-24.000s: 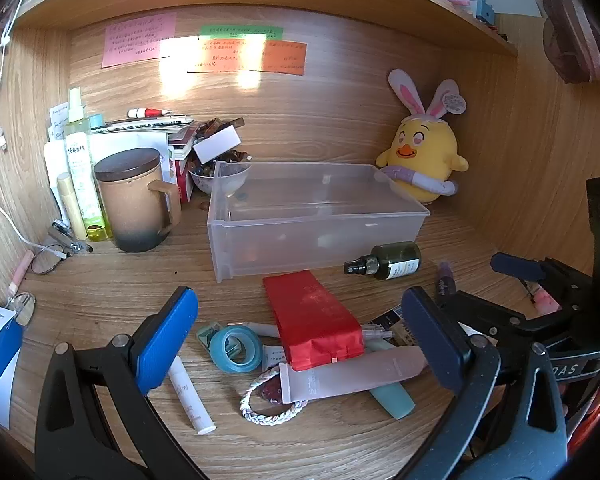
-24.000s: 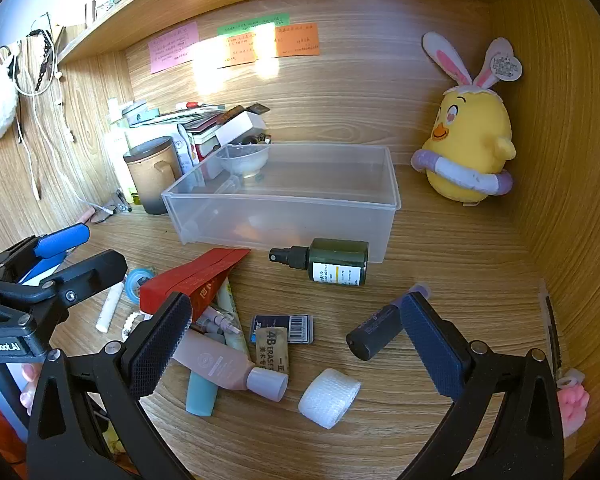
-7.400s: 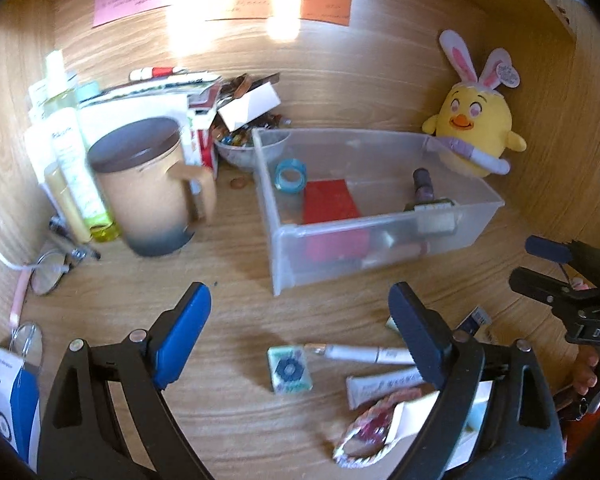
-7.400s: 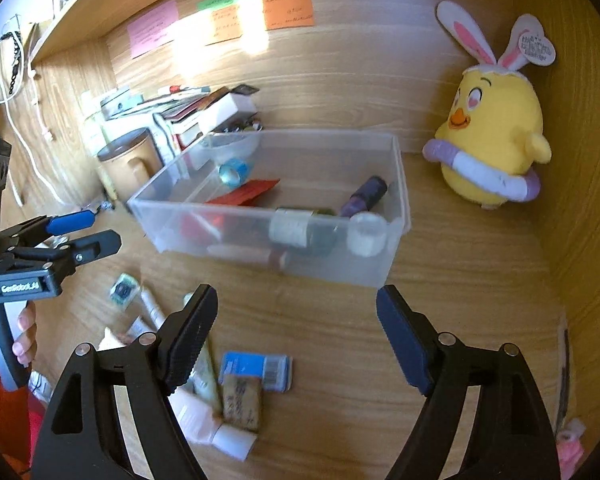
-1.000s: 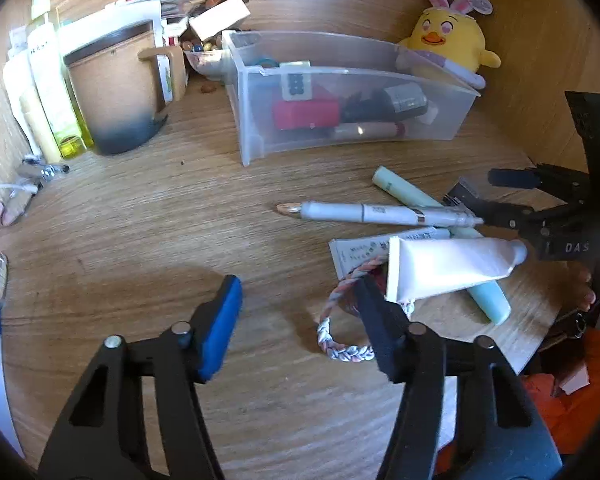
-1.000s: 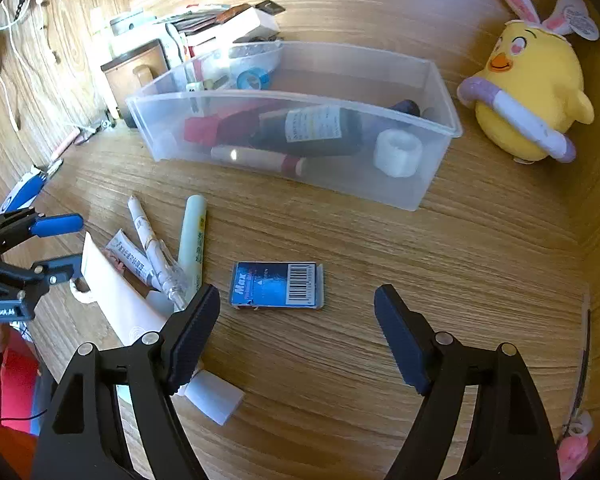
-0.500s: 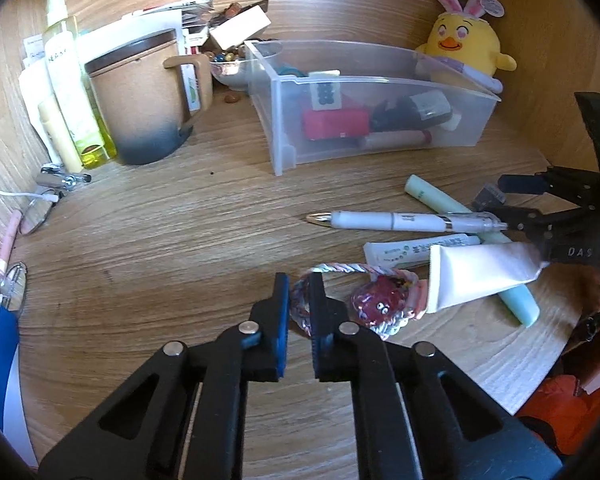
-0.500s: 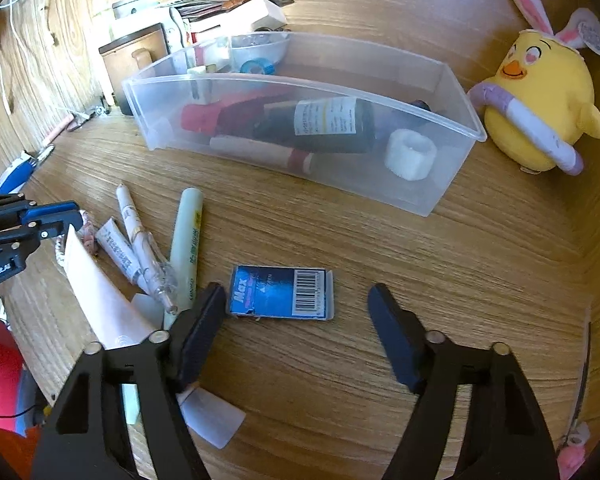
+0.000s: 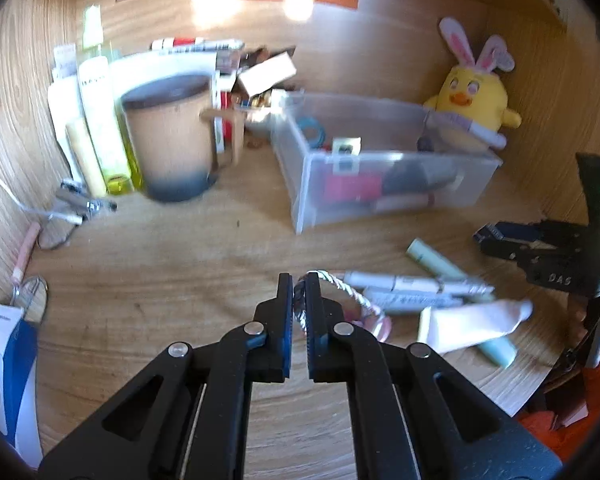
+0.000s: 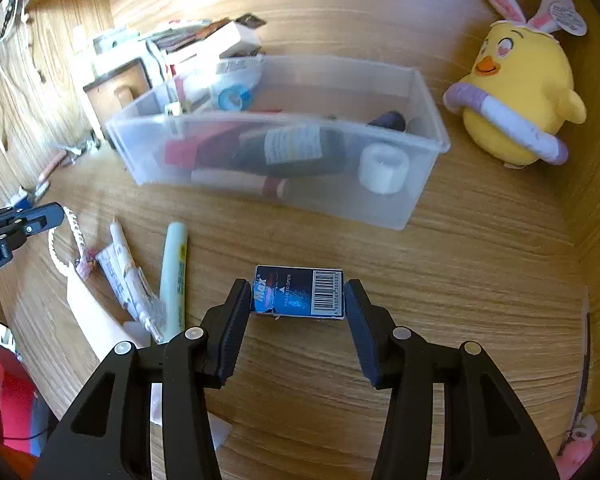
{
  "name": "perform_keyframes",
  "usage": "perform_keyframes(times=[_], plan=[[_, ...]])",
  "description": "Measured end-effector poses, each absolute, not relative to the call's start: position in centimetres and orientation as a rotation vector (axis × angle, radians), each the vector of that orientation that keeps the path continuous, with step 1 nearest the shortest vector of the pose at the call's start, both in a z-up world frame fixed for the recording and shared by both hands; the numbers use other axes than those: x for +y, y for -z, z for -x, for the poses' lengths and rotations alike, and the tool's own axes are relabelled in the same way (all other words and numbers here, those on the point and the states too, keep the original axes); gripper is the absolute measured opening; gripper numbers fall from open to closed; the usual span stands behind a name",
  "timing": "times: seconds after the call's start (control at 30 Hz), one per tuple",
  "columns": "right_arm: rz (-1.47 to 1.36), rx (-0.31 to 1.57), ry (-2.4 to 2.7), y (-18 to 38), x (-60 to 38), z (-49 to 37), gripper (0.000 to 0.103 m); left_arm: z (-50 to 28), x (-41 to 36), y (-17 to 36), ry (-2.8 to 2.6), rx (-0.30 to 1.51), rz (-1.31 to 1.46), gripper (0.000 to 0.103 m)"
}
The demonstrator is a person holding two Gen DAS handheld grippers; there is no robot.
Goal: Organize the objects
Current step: 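Carry the blue staple box and beaded bracelet into the clear box and release both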
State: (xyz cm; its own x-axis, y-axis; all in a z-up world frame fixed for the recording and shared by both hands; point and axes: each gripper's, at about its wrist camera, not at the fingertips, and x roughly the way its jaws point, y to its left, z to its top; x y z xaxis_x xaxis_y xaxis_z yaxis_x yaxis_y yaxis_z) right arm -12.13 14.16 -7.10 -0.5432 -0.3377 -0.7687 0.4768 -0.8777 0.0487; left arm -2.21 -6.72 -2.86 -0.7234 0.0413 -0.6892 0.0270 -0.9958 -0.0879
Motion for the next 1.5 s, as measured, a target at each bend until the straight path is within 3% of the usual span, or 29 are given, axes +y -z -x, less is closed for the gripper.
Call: perform_keyframes(times=[0.47,0.77,0.87,0.93,1.1,1.33,1.43,1.5], plan=[[-1.026,0.118,2.445,3.9,15.3,12.1,0.045,3.3,-4.1,-1.7,-2.922,-0.097,0.965,0.003],[-0.987,0.085,2.425,2.9,14.8,12.7,0.045,2.8,-6.2,-1.9,-2.943,-0.148,1.024,0.006],[-0.975,0.076,2.417,2.7,14.7,13.0,0.045,2.4,-7.5,-1.2,-2.953,-0.171,1.079,0.025],[-0.967,0.068,2.411,2.5,14.6,13.1,0.045,2.2,-8.3,-0.5,-2.949,-0.197,1.119,0.048],[-0.948,0.07,2.408,2.0,14.2,13.2,0.045,2.2,-9.3,2.6,-2.856,-0.255,1.272,0.054],[-0.878,0.062,2.444,-0.4,14.0,13.9,0.045,3.0,-8.7,6.1,-2.768,-0.27,1.392,0.052],[-0.856,0.064,2.458,-1.2,13.7,14.5,0.045,3.3,-8.4,6.5,-2.774,-0.255,1.388,0.038],[-0.856,0.058,2.456,-1.5,13.5,14.9,0.045,3.6,-8.3,6.6,-2.784,-0.223,1.388,0.018]])
